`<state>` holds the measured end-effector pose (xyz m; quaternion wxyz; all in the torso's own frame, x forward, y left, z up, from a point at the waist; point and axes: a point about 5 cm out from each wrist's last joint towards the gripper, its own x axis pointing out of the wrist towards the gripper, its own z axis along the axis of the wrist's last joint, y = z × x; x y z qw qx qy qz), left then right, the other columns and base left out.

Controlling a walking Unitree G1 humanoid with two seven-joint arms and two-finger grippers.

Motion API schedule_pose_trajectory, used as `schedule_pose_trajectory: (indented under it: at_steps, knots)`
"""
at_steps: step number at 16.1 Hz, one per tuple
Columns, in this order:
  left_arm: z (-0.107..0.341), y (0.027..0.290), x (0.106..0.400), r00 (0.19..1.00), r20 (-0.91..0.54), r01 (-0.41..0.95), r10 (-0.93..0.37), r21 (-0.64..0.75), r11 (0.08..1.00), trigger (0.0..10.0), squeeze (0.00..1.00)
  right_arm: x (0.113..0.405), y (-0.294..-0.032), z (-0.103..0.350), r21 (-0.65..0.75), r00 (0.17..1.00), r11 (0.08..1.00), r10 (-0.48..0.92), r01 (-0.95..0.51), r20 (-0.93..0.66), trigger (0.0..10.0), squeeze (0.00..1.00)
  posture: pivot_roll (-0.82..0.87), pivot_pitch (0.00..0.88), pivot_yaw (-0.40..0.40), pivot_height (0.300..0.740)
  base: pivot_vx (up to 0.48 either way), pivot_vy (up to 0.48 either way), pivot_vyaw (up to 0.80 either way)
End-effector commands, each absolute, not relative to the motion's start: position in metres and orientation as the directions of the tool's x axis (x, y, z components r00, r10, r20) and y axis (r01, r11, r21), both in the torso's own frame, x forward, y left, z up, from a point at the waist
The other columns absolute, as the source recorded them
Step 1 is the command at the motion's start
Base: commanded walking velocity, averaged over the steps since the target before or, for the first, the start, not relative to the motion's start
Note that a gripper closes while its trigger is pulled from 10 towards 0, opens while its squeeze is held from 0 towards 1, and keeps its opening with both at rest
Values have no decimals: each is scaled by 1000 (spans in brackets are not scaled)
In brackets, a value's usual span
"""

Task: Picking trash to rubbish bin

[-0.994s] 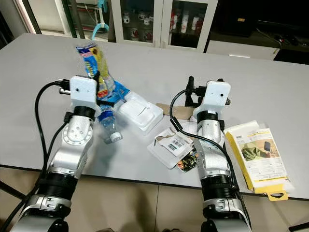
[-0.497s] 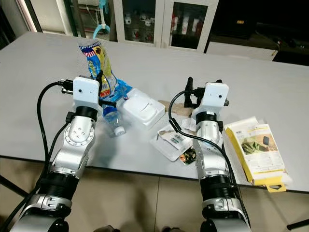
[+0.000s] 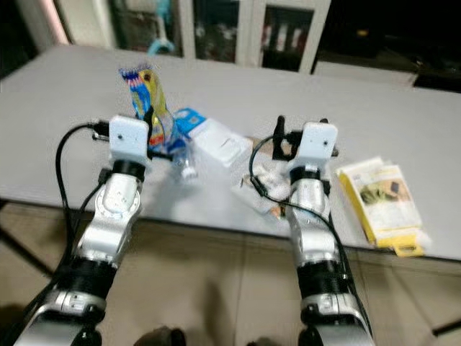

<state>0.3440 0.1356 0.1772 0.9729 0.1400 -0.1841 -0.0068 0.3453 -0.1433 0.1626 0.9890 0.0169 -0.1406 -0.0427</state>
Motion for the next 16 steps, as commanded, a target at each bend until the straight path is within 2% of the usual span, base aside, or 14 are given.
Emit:
schedule_pose_trajectory:
  at_steps: [1,4,5,7,10,13,14,16]
  knots:
    - [181,132,345,926,367,-24,-86,285,958,10000,0,346,-148,164,50,954,994,-108,98,279,10000,0,2,1,-46,740,-266,0,0]
    - [180,132,346,929,360,-19,-90,288,958,10000,0,346,-149,163,53,955,993,-113,102,275,10000,0,0,8,-45,740,-269,0,0]
    - [180,132,346,929,359,-19,-90,287,958,10000,0,346,-149,163,55,955,993,-114,103,275,10000,0,0,10,-45,740,259,0,0]
    - [180,132,347,929,358,-19,-89,288,958,10000,0,346,-150,163,56,955,993,-113,102,273,10000,0,-1,12,-45,740,-377,0,0]
    - [180,133,347,930,358,-22,-87,288,957,10000,0,346,-151,161,57,957,993,-117,105,265,10000,0,-2,20,-46,740,85,0,0]
    - [180,135,348,931,356,-28,-80,290,957,10000,0,347,-152,161,59,958,993,-118,106,262,10000,0,1,30,-49,740,-339,0,0]
    - [180,136,348,932,355,-32,-77,291,956,10000,0,347,-152,161,59,958,993,-119,107,260,10000,0,2,32,-49,740,262,0,0]
    - [180,136,349,933,353,-35,-74,293,956,10000,0,347,-152,161,59,959,993,-116,104,259,10000,0,2,34,-51,740,-321,0,0]
